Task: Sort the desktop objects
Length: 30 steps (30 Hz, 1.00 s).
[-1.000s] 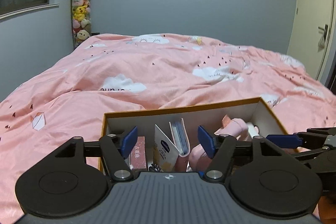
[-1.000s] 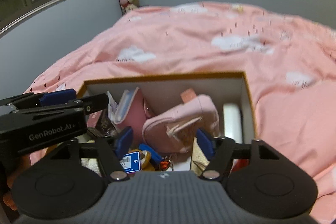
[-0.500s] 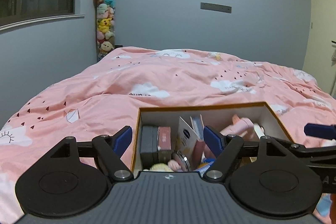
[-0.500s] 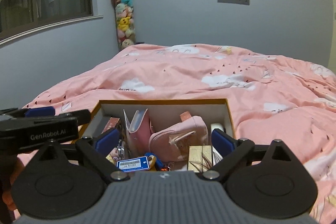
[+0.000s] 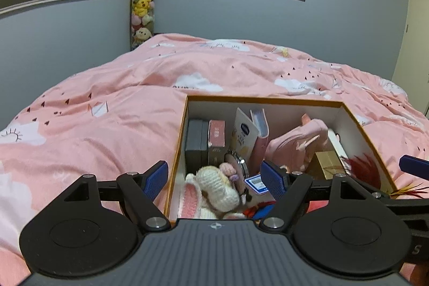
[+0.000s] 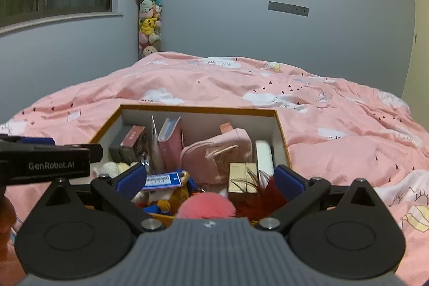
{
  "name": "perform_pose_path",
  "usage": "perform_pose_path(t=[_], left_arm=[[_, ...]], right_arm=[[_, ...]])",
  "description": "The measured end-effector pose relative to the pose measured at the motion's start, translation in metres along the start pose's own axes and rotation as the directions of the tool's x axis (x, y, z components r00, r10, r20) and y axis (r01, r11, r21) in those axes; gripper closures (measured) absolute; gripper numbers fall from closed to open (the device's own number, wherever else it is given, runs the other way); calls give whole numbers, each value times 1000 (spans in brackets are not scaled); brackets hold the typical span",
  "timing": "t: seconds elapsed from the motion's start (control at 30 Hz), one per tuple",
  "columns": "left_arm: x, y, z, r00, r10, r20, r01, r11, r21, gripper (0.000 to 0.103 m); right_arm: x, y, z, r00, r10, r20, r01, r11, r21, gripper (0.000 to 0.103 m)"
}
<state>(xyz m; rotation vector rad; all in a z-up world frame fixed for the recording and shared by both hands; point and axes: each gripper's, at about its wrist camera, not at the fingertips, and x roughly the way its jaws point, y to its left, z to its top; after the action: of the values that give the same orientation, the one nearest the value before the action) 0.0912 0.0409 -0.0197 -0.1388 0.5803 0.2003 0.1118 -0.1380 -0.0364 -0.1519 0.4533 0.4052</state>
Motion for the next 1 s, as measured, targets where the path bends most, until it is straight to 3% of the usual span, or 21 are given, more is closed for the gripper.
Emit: perform_pose_path(t=[0.53,1.0], left_arm=[[18,-7,-18,997,19,-73,-17,1000,22,14],[28,-11,-29,994,23,-104,-19,999,36,13]], right_arm=[[24,-19,-21,996,5,-84,5,994,113,1],[29,-11,-30,996,-36,-78,39,998,44,1]])
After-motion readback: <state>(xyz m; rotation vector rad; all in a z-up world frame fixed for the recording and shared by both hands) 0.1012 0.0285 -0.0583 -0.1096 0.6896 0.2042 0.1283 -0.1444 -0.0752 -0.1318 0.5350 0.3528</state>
